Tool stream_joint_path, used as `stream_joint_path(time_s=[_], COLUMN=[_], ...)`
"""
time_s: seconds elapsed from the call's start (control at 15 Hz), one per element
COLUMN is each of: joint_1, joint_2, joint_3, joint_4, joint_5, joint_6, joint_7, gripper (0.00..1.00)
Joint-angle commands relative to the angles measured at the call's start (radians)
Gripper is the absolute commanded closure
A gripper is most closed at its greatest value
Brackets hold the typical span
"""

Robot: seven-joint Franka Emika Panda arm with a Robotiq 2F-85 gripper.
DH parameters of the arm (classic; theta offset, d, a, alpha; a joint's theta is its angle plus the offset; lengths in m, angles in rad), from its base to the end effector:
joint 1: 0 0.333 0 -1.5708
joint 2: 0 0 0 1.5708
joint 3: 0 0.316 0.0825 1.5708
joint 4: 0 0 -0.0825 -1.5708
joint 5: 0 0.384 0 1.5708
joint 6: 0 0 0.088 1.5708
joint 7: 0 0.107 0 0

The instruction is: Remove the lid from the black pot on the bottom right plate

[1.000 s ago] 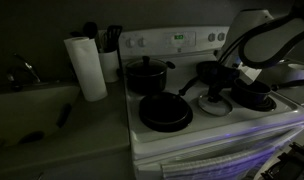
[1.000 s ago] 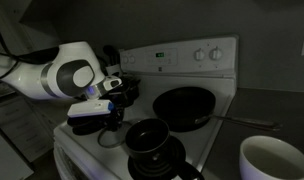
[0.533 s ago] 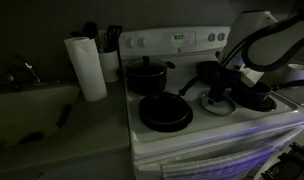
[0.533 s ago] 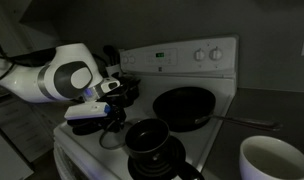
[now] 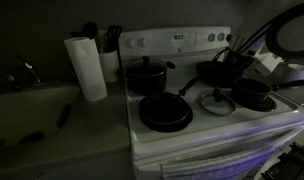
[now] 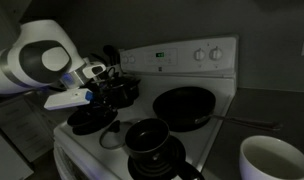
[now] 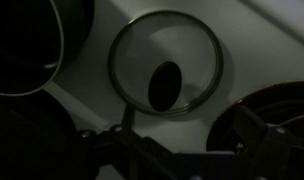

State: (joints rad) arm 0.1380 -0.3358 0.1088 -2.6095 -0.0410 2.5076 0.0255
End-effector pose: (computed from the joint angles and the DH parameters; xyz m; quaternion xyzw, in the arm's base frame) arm 0.4176 0.1049 0.3887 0.9851 0.1236 0.1186 0.0161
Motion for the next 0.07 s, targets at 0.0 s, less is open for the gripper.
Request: stream_joint_path(time_s=[0.0], joint_1=[0.016], joint_2=[-0.187], joint_3=[-0.057], joint_4=[-0.101], joint_5=[0.034], joint_6=[-0.086], joint_7=[-0.145], gripper=[0.00])
